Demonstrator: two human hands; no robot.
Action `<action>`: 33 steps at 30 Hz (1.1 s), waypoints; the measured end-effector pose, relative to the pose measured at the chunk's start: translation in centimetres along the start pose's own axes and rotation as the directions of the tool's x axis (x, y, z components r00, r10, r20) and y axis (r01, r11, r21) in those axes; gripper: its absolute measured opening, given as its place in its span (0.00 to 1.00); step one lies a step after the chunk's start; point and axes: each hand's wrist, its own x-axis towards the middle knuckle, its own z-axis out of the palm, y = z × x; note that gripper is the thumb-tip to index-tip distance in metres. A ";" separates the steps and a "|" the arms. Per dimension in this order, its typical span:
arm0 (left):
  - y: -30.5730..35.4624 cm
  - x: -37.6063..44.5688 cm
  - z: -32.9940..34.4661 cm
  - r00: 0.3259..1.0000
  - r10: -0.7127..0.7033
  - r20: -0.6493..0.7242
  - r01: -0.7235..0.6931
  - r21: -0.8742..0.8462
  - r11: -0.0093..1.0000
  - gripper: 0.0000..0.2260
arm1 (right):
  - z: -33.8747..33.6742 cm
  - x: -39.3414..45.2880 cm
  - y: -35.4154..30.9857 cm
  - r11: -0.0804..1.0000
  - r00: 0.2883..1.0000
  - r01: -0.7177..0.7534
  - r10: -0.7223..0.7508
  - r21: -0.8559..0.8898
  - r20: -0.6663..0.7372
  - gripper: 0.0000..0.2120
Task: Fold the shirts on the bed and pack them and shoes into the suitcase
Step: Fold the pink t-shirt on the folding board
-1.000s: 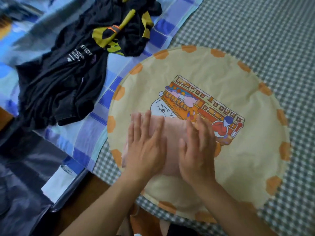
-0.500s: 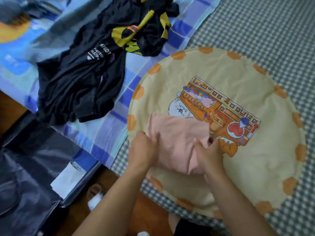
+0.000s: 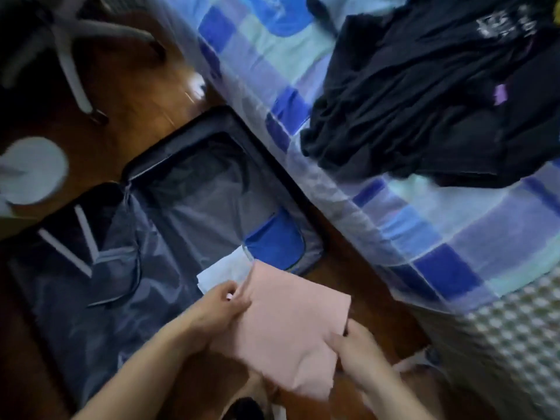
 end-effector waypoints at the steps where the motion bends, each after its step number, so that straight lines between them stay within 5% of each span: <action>1: -2.5 2.7 -1.6 0.997 -0.046 -0.069 0.045 -0.016 0.999 0.09 | 3.7 2.6 -0.7 0.999 1.000 -0.001 -0.001 -0.049 -0.030 0.09; 4: -7.5 9.4 -3.5 0.977 -0.128 -0.169 0.090 -0.214 0.973 0.09 | 11.6 10.7 -3.9 0.970 0.989 0.067 -0.095 -0.233 -0.111 0.07; 8: -8.4 17.9 -2.9 0.928 -0.127 -0.350 -0.062 -0.483 0.873 0.05 | 16.9 21.3 -8.6 0.850 0.944 0.192 -0.296 -0.491 -0.144 0.08; 11: -7.6 23.4 -1.1 0.921 -0.136 -0.364 -0.111 -0.582 0.806 0.06 | 18.2 27.8 -10.3 0.795 0.923 0.188 -0.344 -0.576 -0.174 0.11; 16: -6.1 29.8 -2.7 0.854 0.170 -0.492 -0.300 -0.197 0.933 0.03 | 17.5 33.1 -6.4 0.936 0.912 0.087 -0.213 -0.342 -0.351 0.14; 18: -4.2 31.9 -4.2 0.847 0.336 -0.412 -0.355 0.030 0.934 0.04 | 17.5 33.1 -4.2 0.994 0.937 0.060 -0.087 -0.091 -0.337 0.13; 21: -1.5 35.0 -4.5 0.875 0.439 -0.206 -0.384 0.257 0.887 0.04 | 18.5 32.6 -2.6 0.999 0.911 -0.017 0.036 0.050 -0.411 0.16; 26: 0.2 38.0 -3.2 0.902 0.431 -0.023 -0.397 0.342 0.852 0.04 | 18.3 31.3 -3.7 0.972 0.757 -0.235 0.169 -0.021 -0.631 0.17; 30: -0.3 37.9 -2.0 0.902 0.431 -0.035 -0.377 0.425 0.823 0.06 | 17.8 31.9 -4.4 0.931 0.748 -0.363 0.273 -0.028 -0.605 0.27; 33: -0.8 37.4 -1.3 0.882 0.468 -0.062 -0.360 0.552 0.752 0.08 | 19.2 30.4 -3.8 0.916 0.788 -0.337 0.148 -0.217 -0.597 0.37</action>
